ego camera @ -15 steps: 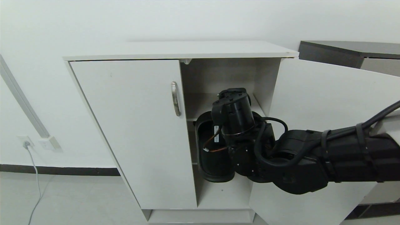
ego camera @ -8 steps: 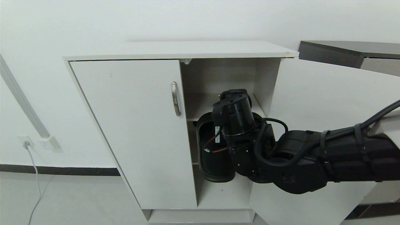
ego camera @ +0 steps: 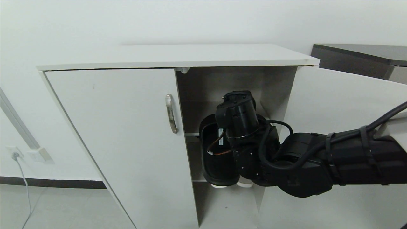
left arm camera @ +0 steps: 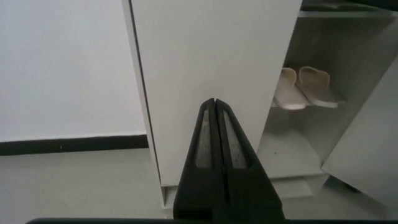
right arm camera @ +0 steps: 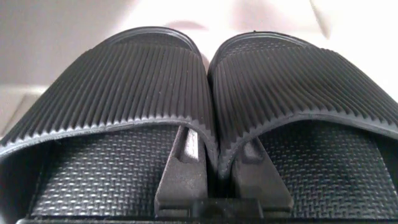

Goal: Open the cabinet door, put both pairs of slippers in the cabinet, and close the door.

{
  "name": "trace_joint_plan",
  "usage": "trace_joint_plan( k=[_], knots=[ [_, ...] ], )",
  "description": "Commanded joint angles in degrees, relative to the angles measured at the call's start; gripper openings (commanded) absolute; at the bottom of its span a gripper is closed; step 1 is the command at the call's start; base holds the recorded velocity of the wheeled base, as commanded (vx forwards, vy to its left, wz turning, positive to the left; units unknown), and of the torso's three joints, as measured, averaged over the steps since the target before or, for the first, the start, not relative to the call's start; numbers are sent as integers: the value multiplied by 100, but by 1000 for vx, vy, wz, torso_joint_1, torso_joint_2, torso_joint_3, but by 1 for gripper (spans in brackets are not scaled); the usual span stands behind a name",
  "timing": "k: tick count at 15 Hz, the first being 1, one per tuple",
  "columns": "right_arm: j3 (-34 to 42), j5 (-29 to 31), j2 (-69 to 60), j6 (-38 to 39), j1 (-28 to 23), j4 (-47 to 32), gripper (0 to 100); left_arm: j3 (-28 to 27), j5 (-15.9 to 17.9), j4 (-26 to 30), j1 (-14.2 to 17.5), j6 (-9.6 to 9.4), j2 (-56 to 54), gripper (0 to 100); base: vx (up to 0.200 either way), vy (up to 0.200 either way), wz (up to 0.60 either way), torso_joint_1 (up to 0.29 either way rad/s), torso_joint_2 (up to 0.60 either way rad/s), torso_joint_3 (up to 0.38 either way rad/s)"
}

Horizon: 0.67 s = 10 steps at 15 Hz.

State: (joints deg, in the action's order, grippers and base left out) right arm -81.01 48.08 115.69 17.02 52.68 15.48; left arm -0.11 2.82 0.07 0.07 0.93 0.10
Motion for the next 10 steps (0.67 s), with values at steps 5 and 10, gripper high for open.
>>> trace_joint_plan(
  k=[5,10],
  knots=[
    [-354,0,288,-32,-38,-10,0,2,0,1,1,4,-1,0,80,0,0,1,0,-1],
    [-1084,-53,762,-234,-267,-116,0,2,-9,1,1,4,-1,0,0,0,0,0,0,0]
  ],
)
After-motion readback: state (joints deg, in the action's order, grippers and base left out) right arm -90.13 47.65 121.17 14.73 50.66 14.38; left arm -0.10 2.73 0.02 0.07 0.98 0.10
